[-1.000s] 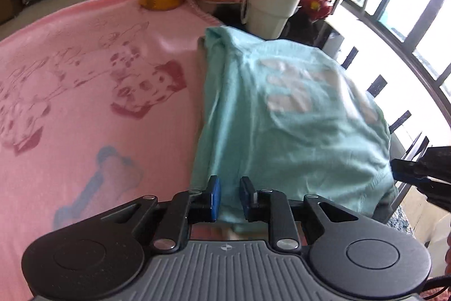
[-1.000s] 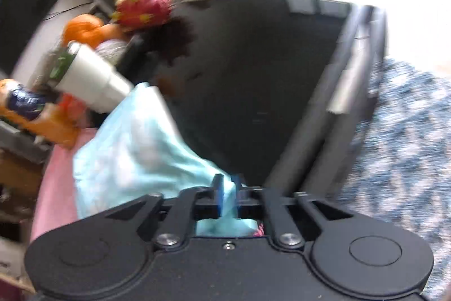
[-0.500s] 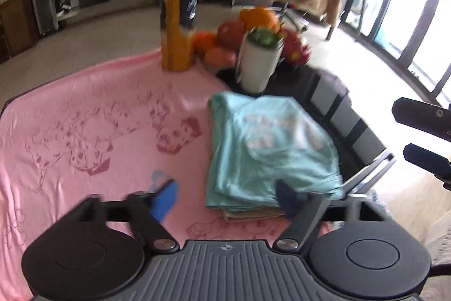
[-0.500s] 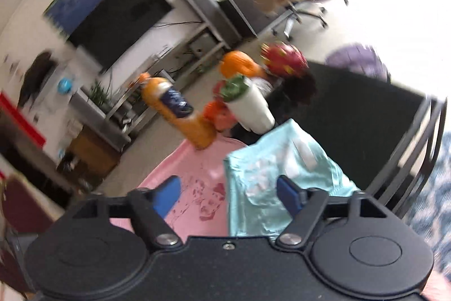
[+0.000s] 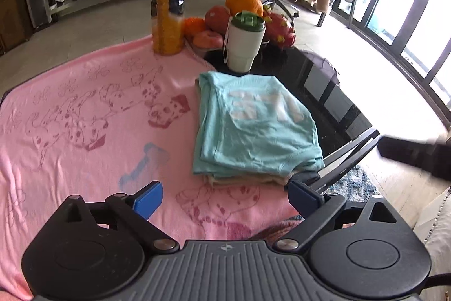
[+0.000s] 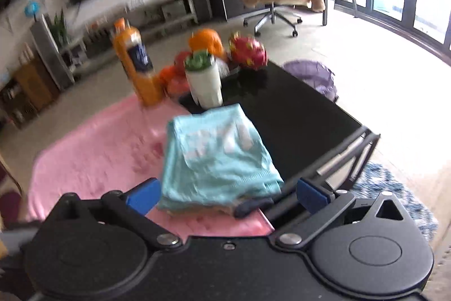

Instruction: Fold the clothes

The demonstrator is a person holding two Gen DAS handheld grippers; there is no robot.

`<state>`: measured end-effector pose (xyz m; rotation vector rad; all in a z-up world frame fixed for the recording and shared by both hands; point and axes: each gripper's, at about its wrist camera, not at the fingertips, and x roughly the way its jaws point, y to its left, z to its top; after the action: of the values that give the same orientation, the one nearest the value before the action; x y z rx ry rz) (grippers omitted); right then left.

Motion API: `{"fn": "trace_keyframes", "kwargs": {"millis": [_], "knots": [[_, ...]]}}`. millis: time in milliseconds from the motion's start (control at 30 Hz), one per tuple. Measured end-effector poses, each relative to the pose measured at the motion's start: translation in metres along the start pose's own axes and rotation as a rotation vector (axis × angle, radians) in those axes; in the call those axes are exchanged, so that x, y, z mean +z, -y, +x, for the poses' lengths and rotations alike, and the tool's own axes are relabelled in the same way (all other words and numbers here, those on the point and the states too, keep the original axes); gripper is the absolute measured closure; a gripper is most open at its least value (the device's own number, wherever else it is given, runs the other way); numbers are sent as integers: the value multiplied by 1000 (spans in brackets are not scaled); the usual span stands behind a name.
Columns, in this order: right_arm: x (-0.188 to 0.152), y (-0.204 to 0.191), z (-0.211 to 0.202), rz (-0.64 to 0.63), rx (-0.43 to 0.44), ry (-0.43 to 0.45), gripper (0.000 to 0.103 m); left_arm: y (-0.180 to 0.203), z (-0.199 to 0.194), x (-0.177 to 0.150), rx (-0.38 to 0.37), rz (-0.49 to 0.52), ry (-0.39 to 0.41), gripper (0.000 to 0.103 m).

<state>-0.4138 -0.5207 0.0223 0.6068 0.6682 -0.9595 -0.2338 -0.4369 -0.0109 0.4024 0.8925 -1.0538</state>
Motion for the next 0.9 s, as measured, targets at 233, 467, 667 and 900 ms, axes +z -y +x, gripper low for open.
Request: {"fn": "trace_keyframes", "kwargs": {"millis": [233,467,667,900], "knots": [[-18,-3,5,-79,-58,-47,0,7,3,-8,13,7,-11,5],[-24,5,4,-73,-59,-56,0,16,5,-14,11,22,-21,5],[-28,8,5,-78,-59,-67,0,18,7,-15,10,10,-29,5],[-29,9,7,-77,-55,-71,0,17,7,-16,17,10,-29,5]]}}
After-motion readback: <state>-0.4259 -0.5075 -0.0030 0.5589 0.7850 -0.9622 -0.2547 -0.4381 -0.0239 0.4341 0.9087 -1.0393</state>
